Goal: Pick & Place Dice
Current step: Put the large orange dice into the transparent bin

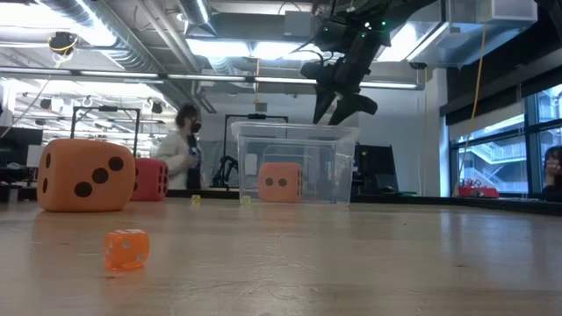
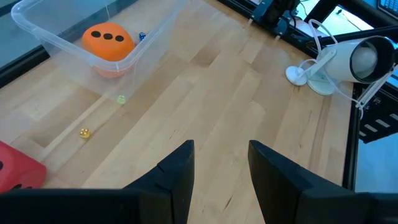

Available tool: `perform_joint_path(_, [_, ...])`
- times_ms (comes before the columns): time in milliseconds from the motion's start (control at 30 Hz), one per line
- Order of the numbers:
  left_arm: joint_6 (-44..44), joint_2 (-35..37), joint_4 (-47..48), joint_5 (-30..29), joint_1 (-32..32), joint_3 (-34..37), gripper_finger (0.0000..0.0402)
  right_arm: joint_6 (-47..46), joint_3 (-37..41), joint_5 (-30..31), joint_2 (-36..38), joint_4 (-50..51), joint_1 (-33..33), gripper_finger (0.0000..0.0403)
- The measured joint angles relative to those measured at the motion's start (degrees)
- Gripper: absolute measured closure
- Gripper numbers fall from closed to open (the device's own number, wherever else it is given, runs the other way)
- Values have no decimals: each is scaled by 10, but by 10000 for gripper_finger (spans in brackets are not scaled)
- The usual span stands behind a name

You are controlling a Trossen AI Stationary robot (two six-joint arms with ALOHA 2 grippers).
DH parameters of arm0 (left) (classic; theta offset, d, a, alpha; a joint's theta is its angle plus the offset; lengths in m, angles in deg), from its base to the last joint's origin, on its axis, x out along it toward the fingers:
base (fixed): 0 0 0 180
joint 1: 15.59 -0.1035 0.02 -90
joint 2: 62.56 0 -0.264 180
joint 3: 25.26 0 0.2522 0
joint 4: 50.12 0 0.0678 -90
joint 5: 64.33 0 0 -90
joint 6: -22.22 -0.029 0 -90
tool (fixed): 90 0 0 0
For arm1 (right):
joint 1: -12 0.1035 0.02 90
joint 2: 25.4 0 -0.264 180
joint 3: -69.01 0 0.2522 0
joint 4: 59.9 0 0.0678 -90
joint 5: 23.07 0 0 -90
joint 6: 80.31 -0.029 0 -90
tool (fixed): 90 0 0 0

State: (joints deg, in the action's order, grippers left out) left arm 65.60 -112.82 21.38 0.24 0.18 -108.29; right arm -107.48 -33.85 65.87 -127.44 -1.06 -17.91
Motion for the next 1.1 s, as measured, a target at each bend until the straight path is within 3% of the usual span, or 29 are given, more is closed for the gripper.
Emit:
perform_joint_path(233, [0, 0, 0, 6, 0, 0, 258, 6, 0, -10, 0, 0, 0, 180])
perform_joint_path(467, [3, -4, 5, -1, 0, 0, 258, 6, 0, -9, 9, -3, 0, 186])
perform_joint_path(633, [-47, -36, 101, 9, 0, 0, 255, 12, 0, -9, 57, -3, 18, 196])
perform_joint_path(800, [-151, -84, 188, 51, 0, 0, 220, 10, 0, -6, 128, -2, 45, 203])
perform_joint_path(1100, [-295, -155, 187, 49, 0, 0, 125, -37, 0, 53, 243, 30, 113, 215])
